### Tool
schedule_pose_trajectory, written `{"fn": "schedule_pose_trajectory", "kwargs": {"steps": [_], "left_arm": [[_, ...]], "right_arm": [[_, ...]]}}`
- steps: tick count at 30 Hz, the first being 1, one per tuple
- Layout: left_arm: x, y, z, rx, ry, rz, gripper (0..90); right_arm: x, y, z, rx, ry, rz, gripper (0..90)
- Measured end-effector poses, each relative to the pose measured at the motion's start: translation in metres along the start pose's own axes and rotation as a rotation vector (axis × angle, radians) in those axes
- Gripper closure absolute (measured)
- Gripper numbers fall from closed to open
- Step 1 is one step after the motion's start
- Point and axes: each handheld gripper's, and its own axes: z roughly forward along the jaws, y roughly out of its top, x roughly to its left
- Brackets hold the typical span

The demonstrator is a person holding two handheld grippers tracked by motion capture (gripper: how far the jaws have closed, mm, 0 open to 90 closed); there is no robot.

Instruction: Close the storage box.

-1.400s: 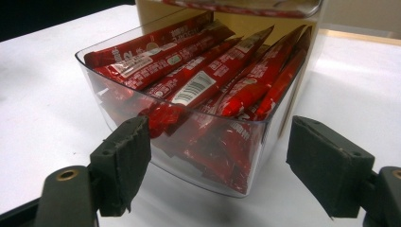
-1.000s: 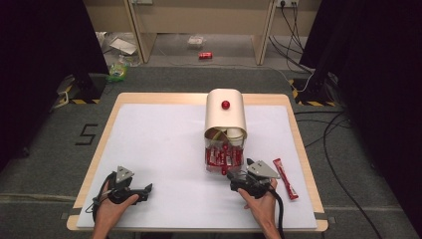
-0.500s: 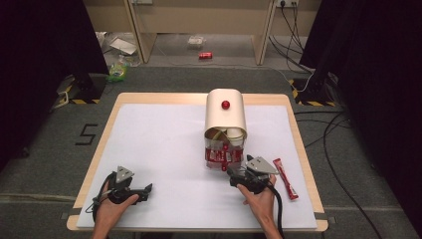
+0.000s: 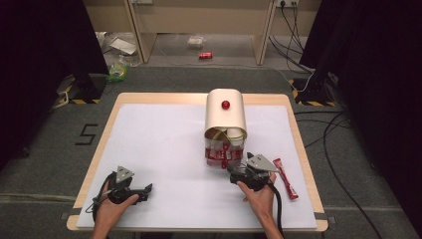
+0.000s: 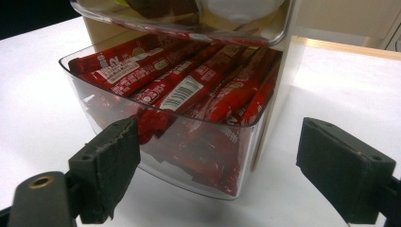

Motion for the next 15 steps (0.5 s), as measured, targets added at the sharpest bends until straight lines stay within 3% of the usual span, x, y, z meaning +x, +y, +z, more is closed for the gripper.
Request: {"fn": "schedule_pose_trajectory", "kwargs": {"steps": [15], "left_arm": [[0.0000, 0.0000, 0.0000, 0.000, 0.000, 0.000, 4.6]], "right_arm": [[-0.0026, 0.0064, 0.0055, 0.006, -0.018, -0.014, 15.0]]}}
